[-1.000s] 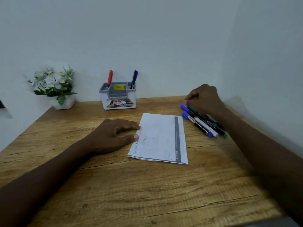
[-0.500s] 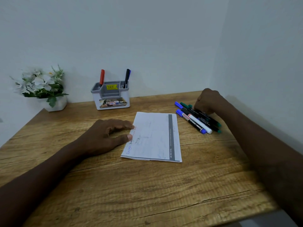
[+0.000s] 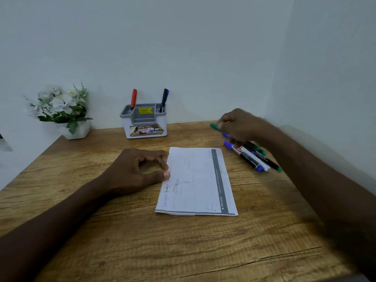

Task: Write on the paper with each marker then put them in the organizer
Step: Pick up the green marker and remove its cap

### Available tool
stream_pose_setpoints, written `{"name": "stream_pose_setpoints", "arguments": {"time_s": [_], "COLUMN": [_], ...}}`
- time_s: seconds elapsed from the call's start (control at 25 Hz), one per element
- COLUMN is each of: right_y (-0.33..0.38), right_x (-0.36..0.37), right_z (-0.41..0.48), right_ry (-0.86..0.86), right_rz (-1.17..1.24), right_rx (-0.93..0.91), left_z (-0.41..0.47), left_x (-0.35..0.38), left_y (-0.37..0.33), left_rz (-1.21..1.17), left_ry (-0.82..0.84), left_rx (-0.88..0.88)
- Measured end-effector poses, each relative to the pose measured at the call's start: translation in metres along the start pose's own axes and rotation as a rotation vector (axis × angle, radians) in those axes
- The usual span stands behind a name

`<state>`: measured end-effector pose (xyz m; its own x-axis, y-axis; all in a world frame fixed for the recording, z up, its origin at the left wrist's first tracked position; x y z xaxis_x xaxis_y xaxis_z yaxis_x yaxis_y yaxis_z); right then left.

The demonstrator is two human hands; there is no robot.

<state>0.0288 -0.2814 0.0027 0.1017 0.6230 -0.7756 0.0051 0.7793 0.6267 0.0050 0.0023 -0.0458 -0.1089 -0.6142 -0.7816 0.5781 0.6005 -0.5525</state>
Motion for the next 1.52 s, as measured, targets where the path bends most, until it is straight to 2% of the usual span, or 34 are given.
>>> {"name": "stream_pose_setpoints", "arguments": {"time_s": [0.08, 0.16, 0.36, 0.48, 0.56, 0.6, 0.68, 0.76, 0.84, 0.96, 1.08, 1.16, 1.24, 1.32, 1.4, 1.52], "right_y": [0.032, 0.055, 0.085, 0.085, 0.077, 0.072, 0.068, 0.074, 0.082, 0.088, 0.087, 0.086, 0.083, 0.074, 0.058, 0.047], "right_x": [0.035, 0.064, 0.101, 0.104, 0.101, 0.103, 0.110, 0.117, 0.120, 0.118, 0.117, 0.119, 0.114, 0.094, 0.076, 0.084], "right_z": [-0.010, -0.014, -0.024, -0.027, -0.022, -0.021, -0.026, -0.030, -0.028, -0.025, -0.032, -0.037, -0.035, -0.021, -0.008, -0.006], "right_ry": [0.146, 0.259, 0.500, 0.580, 0.477, 0.416, 0.348, 0.317, 0.258, 0.306, 0.477, 0.589, 0.631, 0.522, 0.378, 0.380], "right_rz": [0.045, 0.194, 0.511, 1.009, 1.317, 1.329, 1.063, 0.774, 0.675, 0.631, 0.635, 0.645, 0.690, 0.768, 0.793, 0.714], "right_rx": [-0.125, -0.177, -0.201, -0.113, -0.034, -0.004, 0.004, -0.036, -0.073, -0.163, -0.227, -0.218, -0.209, -0.209, -0.213, -0.220], "left_z": [-0.002, -0.004, -0.009, -0.010, -0.009, -0.009, -0.009, -0.010, -0.010, -0.003, 0.000, 0.001, 0.000, 0.000, 0.000, 0.000], "left_x": [-0.012, -0.019, -0.028, -0.036, -0.041, -0.041, -0.033, -0.022, -0.016, -0.016, -0.006, -0.001, -0.001, -0.006, -0.010, -0.010], "left_y": [0.001, -0.003, -0.027, -0.021, -0.005, 0.000, -0.005, -0.024, -0.032, -0.022, -0.015, -0.012, -0.006, 0.003, 0.010, 0.006], "left_rz": [-0.040, -0.011, 0.093, 0.142, 0.052, -0.033, -0.133, -0.091, -0.042, -0.079, -0.340, -0.487, -0.562, -0.516, -0.356, -0.168], "left_ry": [-0.144, -0.244, -0.355, -0.437, -0.479, -0.487, -0.445, -0.372, -0.314, -0.156, 0.008, 0.072, 0.113, 0.095, 0.026, -0.053], "left_rx": [-0.038, -0.026, 0.195, 0.062, -0.083, -0.130, -0.143, -0.063, 0.007, 0.042, 0.003, -0.051, -0.100, -0.158, -0.222, -0.220]}}
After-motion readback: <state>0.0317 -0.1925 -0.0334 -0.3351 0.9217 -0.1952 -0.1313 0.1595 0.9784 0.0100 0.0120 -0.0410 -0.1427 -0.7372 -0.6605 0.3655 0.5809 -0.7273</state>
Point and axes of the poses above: each hand's wrist, its own z-axis towards the middle knuckle, its own x-axis out of the palm, y = z × x, the point moved 8 cm from there along z, towards the middle knuckle, and after that the axes turned 2 degrees about -x, right-handed, at the moved point
